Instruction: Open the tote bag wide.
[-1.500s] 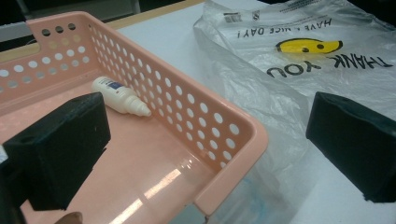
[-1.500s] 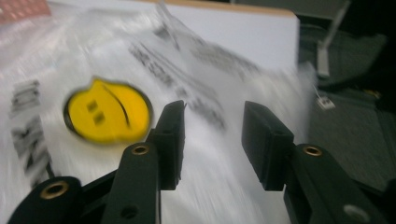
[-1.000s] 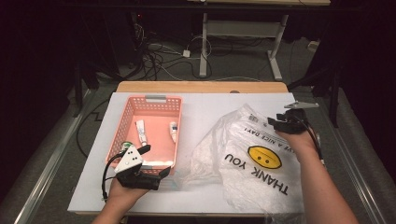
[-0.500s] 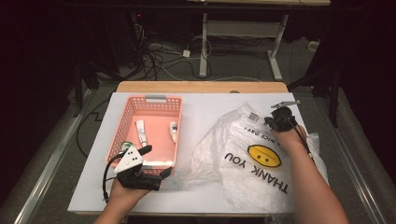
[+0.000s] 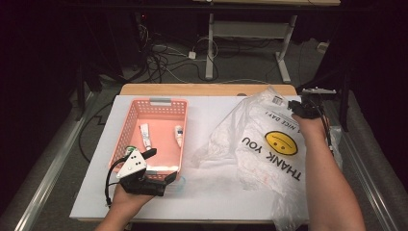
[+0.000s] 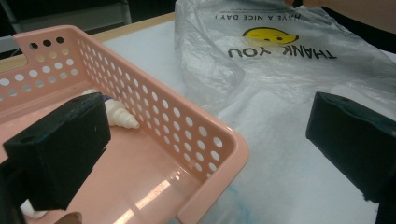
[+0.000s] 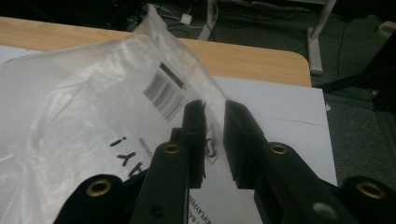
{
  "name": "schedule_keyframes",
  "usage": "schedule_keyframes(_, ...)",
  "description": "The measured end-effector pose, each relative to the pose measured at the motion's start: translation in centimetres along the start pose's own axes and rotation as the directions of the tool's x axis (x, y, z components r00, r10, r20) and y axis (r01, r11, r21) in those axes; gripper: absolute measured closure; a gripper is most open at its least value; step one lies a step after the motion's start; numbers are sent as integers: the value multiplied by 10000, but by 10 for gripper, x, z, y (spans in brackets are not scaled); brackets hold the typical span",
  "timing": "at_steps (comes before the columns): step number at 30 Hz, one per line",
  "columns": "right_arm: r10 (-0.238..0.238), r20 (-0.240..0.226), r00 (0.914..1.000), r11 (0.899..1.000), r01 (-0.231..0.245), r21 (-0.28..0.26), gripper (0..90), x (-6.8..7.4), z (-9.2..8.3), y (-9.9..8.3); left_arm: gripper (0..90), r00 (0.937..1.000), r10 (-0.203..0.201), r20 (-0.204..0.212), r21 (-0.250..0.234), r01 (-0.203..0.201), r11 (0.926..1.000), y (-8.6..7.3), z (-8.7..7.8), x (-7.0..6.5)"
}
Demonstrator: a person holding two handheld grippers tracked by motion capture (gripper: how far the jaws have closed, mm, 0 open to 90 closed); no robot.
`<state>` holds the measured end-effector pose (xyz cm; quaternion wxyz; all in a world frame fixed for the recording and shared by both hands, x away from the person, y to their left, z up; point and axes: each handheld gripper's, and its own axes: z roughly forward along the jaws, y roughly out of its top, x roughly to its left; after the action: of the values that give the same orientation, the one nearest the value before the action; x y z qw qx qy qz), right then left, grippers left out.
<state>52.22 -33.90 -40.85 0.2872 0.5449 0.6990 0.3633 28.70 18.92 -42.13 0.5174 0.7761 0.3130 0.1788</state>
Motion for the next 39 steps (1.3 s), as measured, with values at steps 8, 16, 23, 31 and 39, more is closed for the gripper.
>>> schedule_keyframes(8,-755,-648,9950,9971,745,-168,748,25,-46,-25,0,10000,-7,-49,130,7,9999,-3,3,0)
schedule_keyframes(16,-1662,-1461,9752,9861,1638,-281,716,67,-107,-86,0,10000,-44,-24,66,44,10000,-5,4,-2)
schedule_keyframes(23,-1685,-2309,9583,9856,1596,-565,707,91,-141,-122,0,10000,-69,-27,-75,69,9999,-6,2,-3)
schedule_keyframes(31,-2112,-3248,9219,9772,2060,-506,665,113,-157,-154,0,10000,12,-39,-19,-12,10000,-6,4,-3)
schedule_keyframes(39,-3329,-3794,8633,9369,3483,-296,629,141,-150,-159,0,10000,-11,-45,-4,11,10000,-7,3,-2)
